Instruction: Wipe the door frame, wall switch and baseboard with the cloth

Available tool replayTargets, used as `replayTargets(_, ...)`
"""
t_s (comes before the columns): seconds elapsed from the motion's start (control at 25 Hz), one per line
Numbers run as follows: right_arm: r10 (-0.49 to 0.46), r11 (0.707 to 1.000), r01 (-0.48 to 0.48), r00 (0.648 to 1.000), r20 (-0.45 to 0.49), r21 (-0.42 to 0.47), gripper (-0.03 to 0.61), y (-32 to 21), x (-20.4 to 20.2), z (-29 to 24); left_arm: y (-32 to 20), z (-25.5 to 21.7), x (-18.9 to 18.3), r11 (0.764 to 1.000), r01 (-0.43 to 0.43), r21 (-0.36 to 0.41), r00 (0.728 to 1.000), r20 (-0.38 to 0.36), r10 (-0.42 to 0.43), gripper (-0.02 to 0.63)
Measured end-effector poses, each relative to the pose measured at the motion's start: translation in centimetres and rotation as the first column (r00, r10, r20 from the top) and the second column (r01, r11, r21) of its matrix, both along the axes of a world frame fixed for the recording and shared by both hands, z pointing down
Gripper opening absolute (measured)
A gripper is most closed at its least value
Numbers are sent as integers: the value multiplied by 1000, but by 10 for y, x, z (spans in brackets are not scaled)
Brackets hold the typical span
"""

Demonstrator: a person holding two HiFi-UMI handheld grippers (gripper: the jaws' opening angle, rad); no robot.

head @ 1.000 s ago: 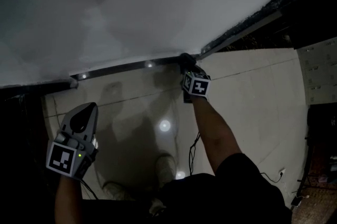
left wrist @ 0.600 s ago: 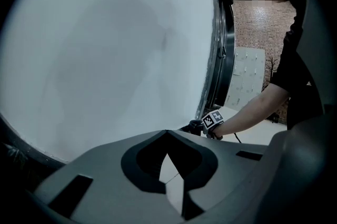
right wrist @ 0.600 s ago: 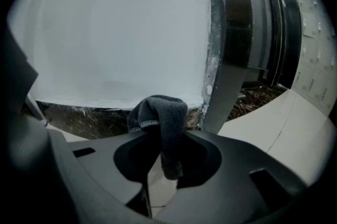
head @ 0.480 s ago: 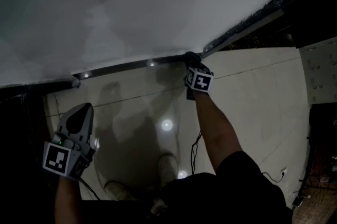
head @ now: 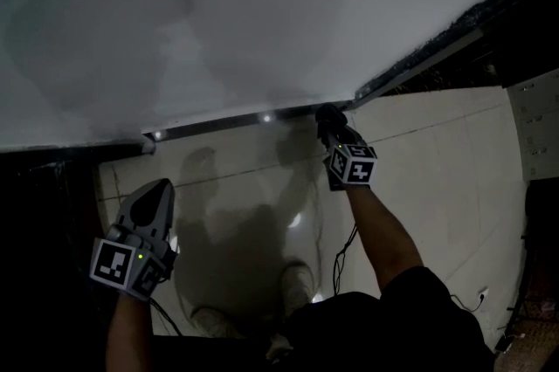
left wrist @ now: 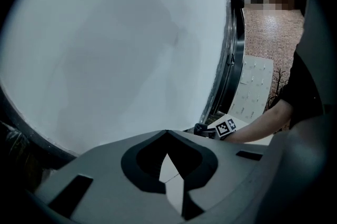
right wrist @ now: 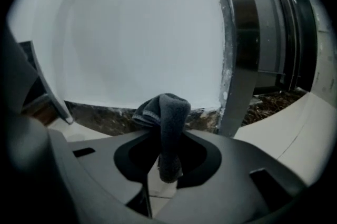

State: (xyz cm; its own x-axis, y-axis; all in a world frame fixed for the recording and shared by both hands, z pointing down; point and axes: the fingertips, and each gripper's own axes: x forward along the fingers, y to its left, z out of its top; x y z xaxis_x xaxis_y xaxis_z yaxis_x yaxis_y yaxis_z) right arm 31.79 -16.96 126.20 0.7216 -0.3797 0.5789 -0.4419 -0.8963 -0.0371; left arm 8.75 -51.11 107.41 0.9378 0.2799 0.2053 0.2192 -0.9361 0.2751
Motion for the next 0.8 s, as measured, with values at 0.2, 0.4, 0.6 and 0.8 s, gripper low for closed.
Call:
replayTargets(0.2,-64,972,80,995,-79,221,81,-31,-57,-73,-12,0,5,1000,27,-11,999,-21,-27,-8)
replayTargets(0.4,-75,948,103,992,-104,302,81,-18,-103,-220,-32,-82,-26,982,182,-43,979,-84,-185,-8)
replayTargets(0.6,-84,942,123,987,-137,311,81,21,-135,-409,-60,-228,-87,957,276,-92,961,8,-277,-8)
replayTargets(0.8,-79,936,115,990,-119,332,80,-61,-151,-415,-159,-211,-144,917,380,-123,925,43,-377,-8)
